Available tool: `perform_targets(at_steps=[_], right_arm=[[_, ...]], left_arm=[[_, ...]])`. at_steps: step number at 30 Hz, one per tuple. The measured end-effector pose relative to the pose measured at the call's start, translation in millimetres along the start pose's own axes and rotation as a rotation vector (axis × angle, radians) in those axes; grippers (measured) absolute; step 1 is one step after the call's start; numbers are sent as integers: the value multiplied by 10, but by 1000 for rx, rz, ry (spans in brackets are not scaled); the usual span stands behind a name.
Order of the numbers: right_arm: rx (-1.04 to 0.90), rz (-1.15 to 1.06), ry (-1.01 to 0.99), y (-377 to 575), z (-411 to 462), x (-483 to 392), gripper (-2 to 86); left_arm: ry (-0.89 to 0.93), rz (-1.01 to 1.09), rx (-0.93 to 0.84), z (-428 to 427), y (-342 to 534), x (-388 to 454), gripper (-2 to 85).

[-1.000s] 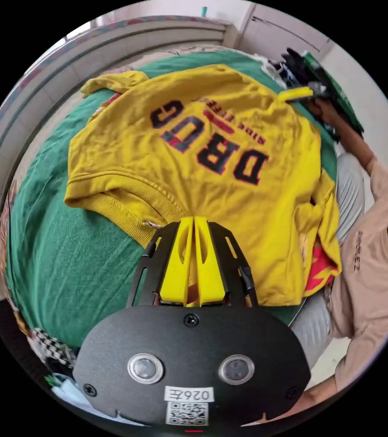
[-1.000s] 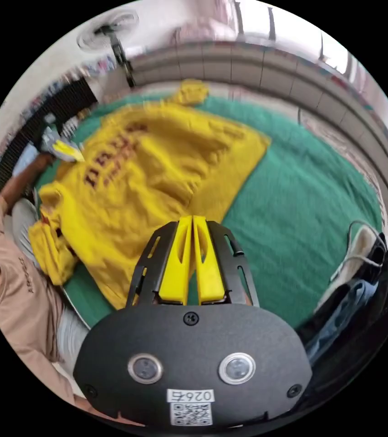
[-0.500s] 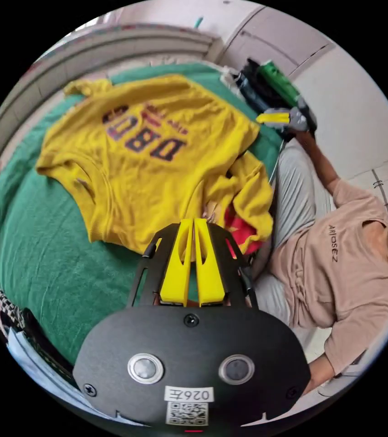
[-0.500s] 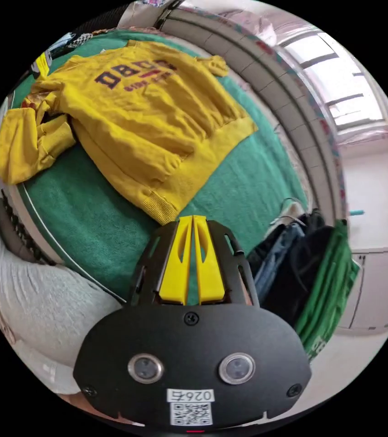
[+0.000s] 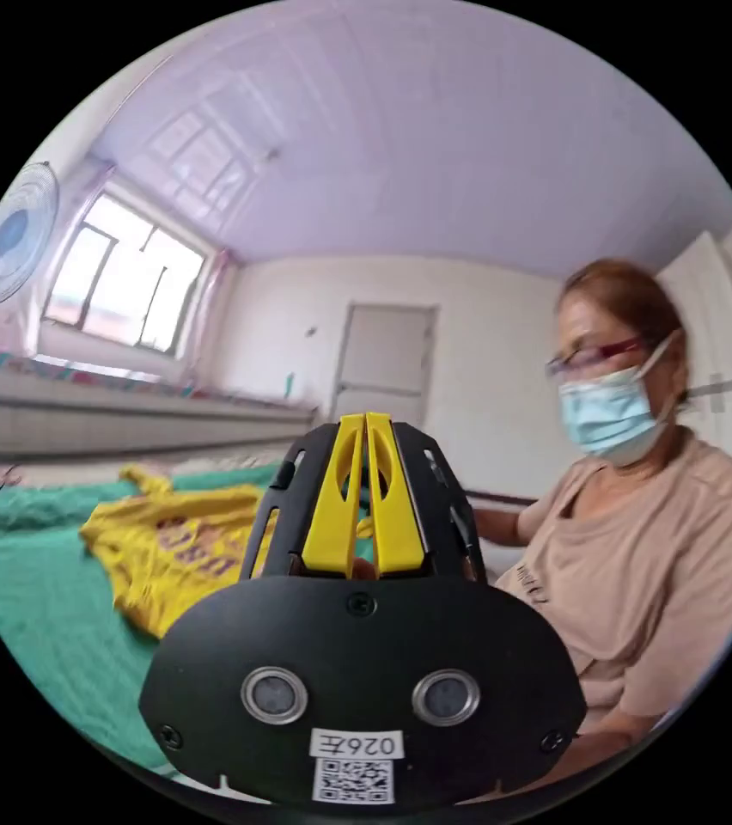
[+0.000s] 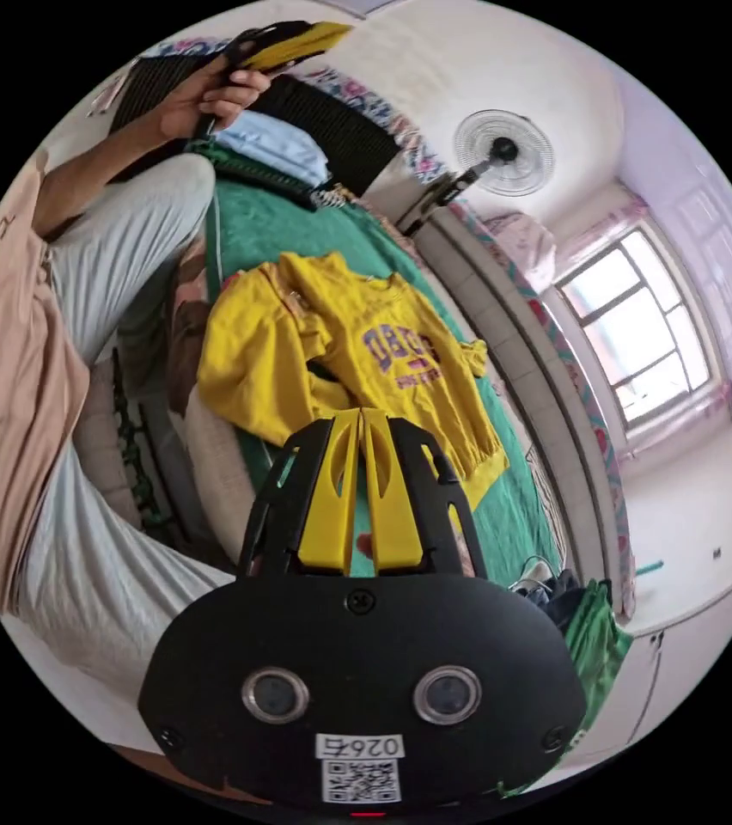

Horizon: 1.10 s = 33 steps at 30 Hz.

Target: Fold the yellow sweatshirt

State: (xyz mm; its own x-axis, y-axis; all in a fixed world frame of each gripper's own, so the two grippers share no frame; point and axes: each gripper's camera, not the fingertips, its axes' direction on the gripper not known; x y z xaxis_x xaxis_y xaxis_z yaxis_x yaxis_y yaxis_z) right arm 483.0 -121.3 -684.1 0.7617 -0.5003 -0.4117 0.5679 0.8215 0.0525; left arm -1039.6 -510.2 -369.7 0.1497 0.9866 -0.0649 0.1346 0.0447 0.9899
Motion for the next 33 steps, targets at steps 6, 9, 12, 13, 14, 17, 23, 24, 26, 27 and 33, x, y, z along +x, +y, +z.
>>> perform_targets(at_steps=[6,9,12,13,14,17,23,24,26,27,33], right_arm=[[-183,72,-168,138,699,786,31],[-215,368,-354,388,1137,1432,52],[-281,559,-517,723,1722,1798,84],[-311,631,-606,883,1984,1897,106],[-322,672,-661,974,2120,1945,116],[-298,902,-861,1497,2687,2157,90],[-109,854,-842,2086,2667,2323,-2],[-12,841,-844,2226,2405,2334,-3],[168,792,-825,2449,1900,2310,-4],[291,756,-808,2620,1534,2279,-5],[712,530,-676,3404,41,1925,-6]], left_arm=[[-422,65,-444,600,28,-12,18],[-506,159,-503,725,-73,-66,79],[-519,210,-608,896,-218,-295,122],[-510,227,-648,975,-251,-409,135],[-500,235,-668,1018,-263,-471,142],[-434,191,-783,1304,-296,-909,168],[-166,-111,-1037,1762,-352,-1847,147],[-120,-152,-1039,1742,-410,-1947,161],[-133,-142,-985,1662,-527,-1997,183],[-178,-86,-945,1634,-610,-1956,203],[-341,185,-977,2077,-730,-1509,256]])
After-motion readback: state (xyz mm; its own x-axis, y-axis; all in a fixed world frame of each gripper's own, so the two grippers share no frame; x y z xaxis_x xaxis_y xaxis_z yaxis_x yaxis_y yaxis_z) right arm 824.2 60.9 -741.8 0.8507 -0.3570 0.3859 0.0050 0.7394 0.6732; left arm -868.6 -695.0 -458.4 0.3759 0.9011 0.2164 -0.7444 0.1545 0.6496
